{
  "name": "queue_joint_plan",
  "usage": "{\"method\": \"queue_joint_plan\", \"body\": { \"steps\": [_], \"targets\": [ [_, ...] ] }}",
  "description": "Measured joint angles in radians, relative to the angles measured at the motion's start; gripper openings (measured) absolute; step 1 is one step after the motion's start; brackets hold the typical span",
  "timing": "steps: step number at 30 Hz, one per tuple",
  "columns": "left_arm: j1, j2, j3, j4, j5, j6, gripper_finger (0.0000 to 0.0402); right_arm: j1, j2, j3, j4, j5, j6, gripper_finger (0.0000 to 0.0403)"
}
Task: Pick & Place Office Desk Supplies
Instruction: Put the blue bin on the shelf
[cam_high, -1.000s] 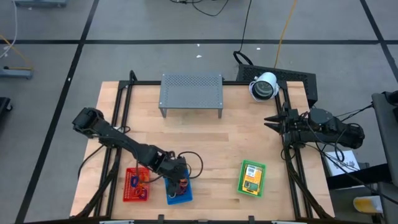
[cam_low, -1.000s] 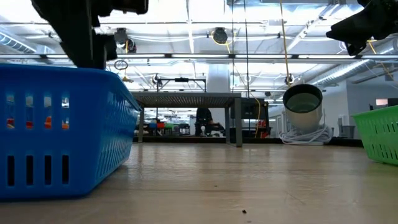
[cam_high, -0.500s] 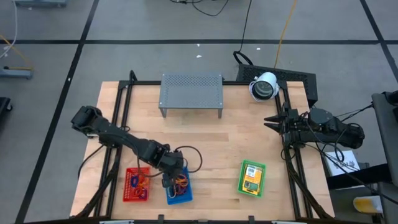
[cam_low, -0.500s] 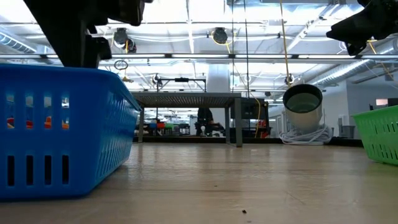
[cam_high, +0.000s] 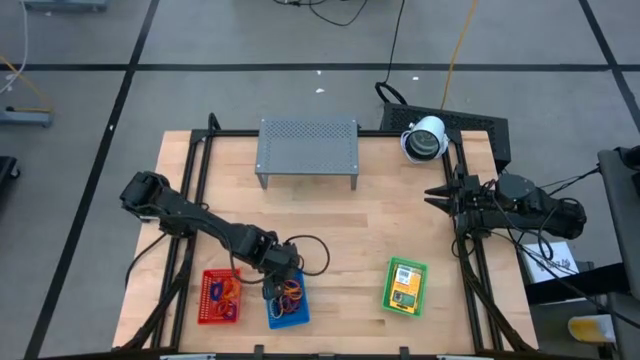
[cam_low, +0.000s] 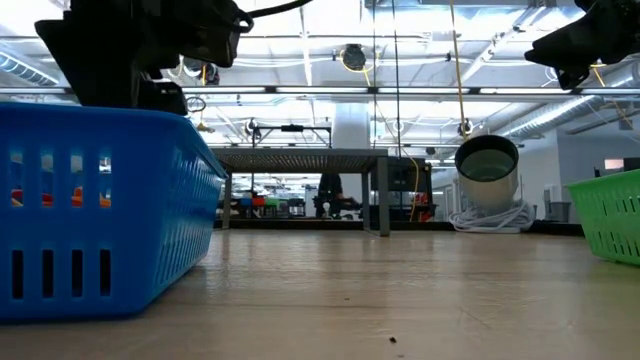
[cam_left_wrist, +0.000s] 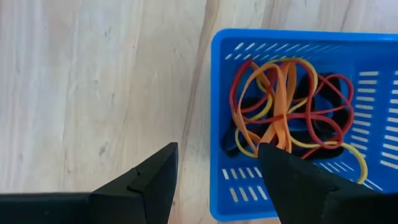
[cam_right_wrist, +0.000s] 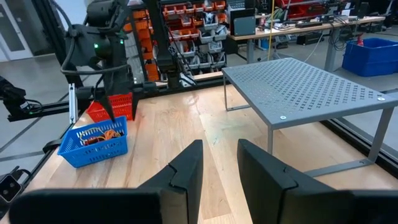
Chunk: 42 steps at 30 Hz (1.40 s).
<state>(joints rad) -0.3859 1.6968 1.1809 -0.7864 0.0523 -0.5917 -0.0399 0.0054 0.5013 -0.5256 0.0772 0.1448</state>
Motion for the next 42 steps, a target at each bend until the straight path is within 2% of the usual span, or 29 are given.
{"method": "queue_joint_plan", "body": {
  "steps": [13,35,38,42],
  "targets": [
    [0.019,0.076,-0.005,0.052,0.036,0.031,0.0232,0.000,0.000,0.000,0.000,0.000,0.000,0.0089],
    [0.033,0.085,-0.071,0.116,0.054,0.010,0.0229,0.000,0.000,0.000,0.002,0.000,0.000,0.0089],
    [0.033,0.084,-0.093,0.145,0.039,-0.001,0.0202,0.000,0.000,0.000,0.002,0.000,0.000,0.0089],
    [0.033,0.084,-0.112,0.167,0.032,-0.023,0.0116,0.000,0.000,0.000,0.002,0.000,0.000,0.0089]
  ]
}}
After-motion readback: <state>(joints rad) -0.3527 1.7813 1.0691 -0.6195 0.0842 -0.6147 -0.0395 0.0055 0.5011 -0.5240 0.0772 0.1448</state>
